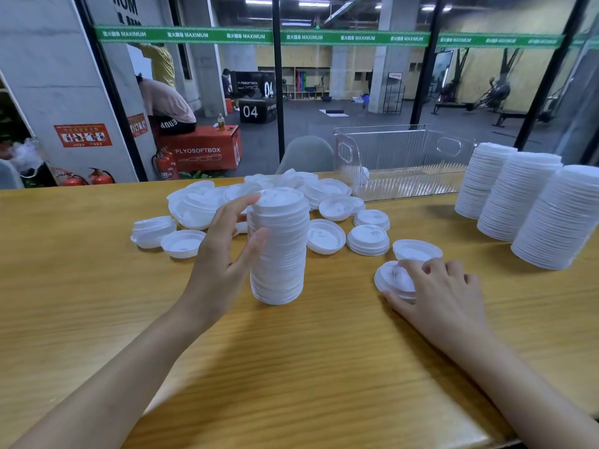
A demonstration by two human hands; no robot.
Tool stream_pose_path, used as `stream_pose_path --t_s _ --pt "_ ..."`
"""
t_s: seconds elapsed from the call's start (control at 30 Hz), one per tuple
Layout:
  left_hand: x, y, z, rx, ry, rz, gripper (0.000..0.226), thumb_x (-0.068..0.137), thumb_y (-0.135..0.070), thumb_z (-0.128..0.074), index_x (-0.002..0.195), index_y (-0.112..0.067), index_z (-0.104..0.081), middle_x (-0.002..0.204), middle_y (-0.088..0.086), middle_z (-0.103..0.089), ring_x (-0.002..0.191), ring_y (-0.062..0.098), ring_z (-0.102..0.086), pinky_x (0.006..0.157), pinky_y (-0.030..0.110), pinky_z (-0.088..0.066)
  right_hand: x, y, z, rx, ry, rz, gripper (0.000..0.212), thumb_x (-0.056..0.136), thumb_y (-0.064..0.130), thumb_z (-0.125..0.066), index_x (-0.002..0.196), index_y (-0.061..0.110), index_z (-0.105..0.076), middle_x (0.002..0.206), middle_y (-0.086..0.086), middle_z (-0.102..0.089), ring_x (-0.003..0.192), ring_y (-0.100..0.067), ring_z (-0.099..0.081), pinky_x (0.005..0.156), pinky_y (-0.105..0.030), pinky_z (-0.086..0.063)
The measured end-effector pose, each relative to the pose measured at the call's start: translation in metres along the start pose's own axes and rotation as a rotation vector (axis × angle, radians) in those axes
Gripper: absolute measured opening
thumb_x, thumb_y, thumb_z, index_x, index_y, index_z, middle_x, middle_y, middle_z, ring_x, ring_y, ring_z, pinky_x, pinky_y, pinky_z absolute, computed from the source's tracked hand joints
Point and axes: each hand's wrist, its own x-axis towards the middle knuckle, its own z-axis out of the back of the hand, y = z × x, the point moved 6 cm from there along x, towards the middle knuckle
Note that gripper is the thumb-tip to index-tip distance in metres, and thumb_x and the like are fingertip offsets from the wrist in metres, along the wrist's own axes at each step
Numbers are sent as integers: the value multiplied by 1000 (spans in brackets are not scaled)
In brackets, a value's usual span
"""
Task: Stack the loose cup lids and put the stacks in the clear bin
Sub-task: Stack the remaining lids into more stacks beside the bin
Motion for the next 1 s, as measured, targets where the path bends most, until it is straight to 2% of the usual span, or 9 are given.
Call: stream_pose_path --t_s 0.07,0.13,0.27,0.4,0.5,0.57,0.73,0.83,1.0 --pt "0 0 0 0 -3 1 46 92 -51 -49 136 -41 -42 138 -18 -48 125 -2 -45 99 10 -35 1 3 0 24 0 25 59 89 72 -39 139 42 -38 130 7 -51 118 -22 -44 87 -34 -34" --pt "0 1 0 0 -4 4 46 92 -51 -49 136 -41 -42 138 -18 -48 125 -1 -45 100 11 -35 2 6 3 106 -41 41 54 86 67 -49 131 37 -53 125 2 -58 113 -27 -49 85 -39 -37" --pt "0 1 0 -10 -1 10 47 92 -51 -49 137 -41 -42 139 -18 -49 128 4 -46 102 15 -37 6 17 25 450 -258 117 47 79 57 -64 118 29 -66 117 0 -63 107 -30 -52 86 -44 -39" --pt "0 2 0 -13 -7 19 51 92 -51 -50 139 -36 -41 140 -18 -48 129 1 -44 102 14 -36 20 43 54 968 -227 222 51 75 69 -52 118 41 -60 115 21 -59 107 -12 -46 86 -25 -35" --pt "0 0 0 -27 -20 19 47 93 -46 -53 138 -37 -39 138 -25 -45 130 -4 -41 101 10 -35 30 69 81 1169 -237 322 39 77 62 -59 112 45 -59 114 28 -60 109 -3 -50 89 -14 -34" --pt "-1 0 1 -38 -29 23 48 92 -43 -56 137 -40 -38 138 -28 -44 130 -5 -40 100 9 -34 37 86 98 1211 -205 406 35 80 52 -64 112 40 -63 114 28 -61 112 2 -50 90 -11 -34" --pt "-1 -1 5 -16 -60 41 58 89 -46 -59 140 -42 -31 146 -21 -39 130 -2 -42 103 16 -35 53 114 121 1131 -75 523 30 86 42 -72 115 39 -66 121 21 -61 120 -10 -45 91 -3 -28" --pt "0 -1 6 -8 -68 38 63 87 -50 -58 142 -38 -31 147 -21 -38 131 1 -42 106 24 -35 58 123 122 1091 -3 580 28 89 34 -72 117 35 -68 123 14 -61 124 -15 -43 99 -15 -32" --pt "0 0 6 -4 -67 37 65 85 -53 -56 143 -37 -31 147 -20 -38 130 0 -42 104 19 -35 62 127 114 1096 32 604 28 88 36 -73 115 35 -69 122 15 -60 126 -15 -45 108 -32 -35"
